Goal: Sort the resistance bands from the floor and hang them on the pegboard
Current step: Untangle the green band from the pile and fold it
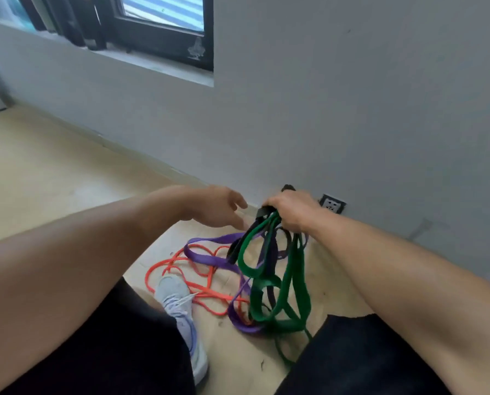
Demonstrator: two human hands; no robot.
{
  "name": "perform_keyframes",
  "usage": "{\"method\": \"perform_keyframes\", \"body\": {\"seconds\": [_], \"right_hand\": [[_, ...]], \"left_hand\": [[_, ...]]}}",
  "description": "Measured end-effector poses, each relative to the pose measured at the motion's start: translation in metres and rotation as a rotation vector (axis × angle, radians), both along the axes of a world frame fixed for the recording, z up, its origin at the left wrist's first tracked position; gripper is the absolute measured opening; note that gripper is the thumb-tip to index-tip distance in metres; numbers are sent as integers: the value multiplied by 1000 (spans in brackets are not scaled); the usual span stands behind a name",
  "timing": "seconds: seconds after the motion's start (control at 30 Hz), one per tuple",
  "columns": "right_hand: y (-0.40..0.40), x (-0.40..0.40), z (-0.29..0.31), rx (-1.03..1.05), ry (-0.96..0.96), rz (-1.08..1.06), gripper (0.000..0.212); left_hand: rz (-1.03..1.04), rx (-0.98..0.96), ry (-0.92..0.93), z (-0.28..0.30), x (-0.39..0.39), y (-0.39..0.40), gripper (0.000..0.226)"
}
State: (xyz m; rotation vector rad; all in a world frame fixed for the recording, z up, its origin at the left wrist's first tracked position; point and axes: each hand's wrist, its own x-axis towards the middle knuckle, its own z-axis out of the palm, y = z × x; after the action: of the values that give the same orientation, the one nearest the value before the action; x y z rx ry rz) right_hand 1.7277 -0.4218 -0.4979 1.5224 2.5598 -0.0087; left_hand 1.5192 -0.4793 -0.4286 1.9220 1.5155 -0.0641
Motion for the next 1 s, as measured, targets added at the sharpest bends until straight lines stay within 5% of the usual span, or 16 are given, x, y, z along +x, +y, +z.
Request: {"method": "perform_keyframes", "body": {"seconds": [0.27,0.43,0.63,1.0], "right_hand": [[25,-18,33,-302,30,12,33],[43,-29,58,-294,267,-30,28],[43,-31,27,-232,649,-126,16],[51,-14,-3,-383,718,-186,28]], "left_hand": [[-180,49,335,5,2,55,83],[-86,-44,1,-36,4,63,87],[101,63,-279,-54,-3,71,42],[168,245,-412,-34,-4,73,20]]}}
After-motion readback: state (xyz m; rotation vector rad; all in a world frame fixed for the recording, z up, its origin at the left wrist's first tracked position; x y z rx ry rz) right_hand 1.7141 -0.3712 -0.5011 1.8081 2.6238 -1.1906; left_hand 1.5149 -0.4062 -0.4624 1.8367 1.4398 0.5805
